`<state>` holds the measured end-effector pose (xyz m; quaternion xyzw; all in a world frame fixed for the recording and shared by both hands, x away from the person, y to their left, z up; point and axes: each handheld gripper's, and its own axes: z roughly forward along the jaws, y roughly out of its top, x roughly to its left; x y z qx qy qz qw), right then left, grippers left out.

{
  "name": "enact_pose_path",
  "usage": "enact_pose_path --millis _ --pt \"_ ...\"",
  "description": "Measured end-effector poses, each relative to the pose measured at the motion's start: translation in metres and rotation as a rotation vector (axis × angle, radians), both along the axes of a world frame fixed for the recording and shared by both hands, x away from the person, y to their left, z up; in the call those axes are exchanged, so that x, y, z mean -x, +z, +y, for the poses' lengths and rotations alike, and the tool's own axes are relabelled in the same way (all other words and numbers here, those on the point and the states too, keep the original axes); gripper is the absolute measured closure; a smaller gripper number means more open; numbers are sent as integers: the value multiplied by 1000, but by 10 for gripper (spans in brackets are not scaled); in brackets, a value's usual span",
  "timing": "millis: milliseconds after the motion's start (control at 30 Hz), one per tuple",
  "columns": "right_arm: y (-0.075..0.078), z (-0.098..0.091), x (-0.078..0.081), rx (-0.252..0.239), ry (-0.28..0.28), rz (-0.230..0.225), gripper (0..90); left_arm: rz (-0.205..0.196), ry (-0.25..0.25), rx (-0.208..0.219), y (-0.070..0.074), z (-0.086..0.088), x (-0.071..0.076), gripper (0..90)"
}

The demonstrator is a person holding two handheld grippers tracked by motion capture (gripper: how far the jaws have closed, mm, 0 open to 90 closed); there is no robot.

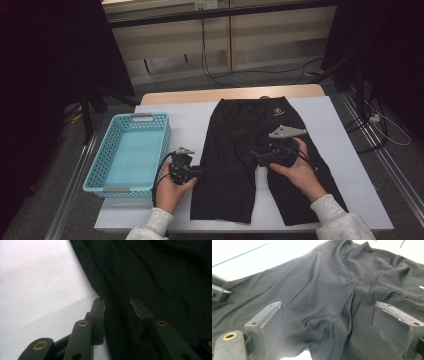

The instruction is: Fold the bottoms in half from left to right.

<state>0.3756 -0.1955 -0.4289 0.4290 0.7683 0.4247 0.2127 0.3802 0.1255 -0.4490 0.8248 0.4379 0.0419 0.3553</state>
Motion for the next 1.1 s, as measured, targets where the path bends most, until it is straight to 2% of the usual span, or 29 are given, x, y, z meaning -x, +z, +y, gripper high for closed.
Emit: enact_pose_path --millis 67,167,300,333,433,567,600,733,800,867,933,1100 --pt "0 0 -2 -1 3 1 100 15 -4 10 0 -4 0 713" --pt "2 0 -6 -20 -10 0 100 8 -5 -13 0 -8 0 782" --pt "1 2 -7 11 -7 -8 101 33 7 7 -1 -7 -2 876" --pt "1 2 -7 13 -9 -6 99 35 1 -1 0 -7 -3 879" --pt "3 0 -6 -1 -19 -6 99 40 0 12 3 -9 -1 884" --pt "3 1 -9 2 -27 -4 99 49 -15 47 9 -11 -1 886" --pt "3 1 -11 4 -23 -1 99 47 -6 65 10 -12 0 887" --pt "4 5 -16 7 -28 4 100 60 -37 84 14 -14 0 887" --pt "5 7 -19 12 -27 5 100 53 -36 100 17 -16 1 888" --pt "7 9 -21 12 -38 -2 100 28 -39 106 21 -19 3 888" --pt "8 10 -22 1 -41 -5 101 28 -43 121 23 -22 5 888" --pt "9 14 -29 9 -58 -4 100 18 -66 108 23 -30 7 888"
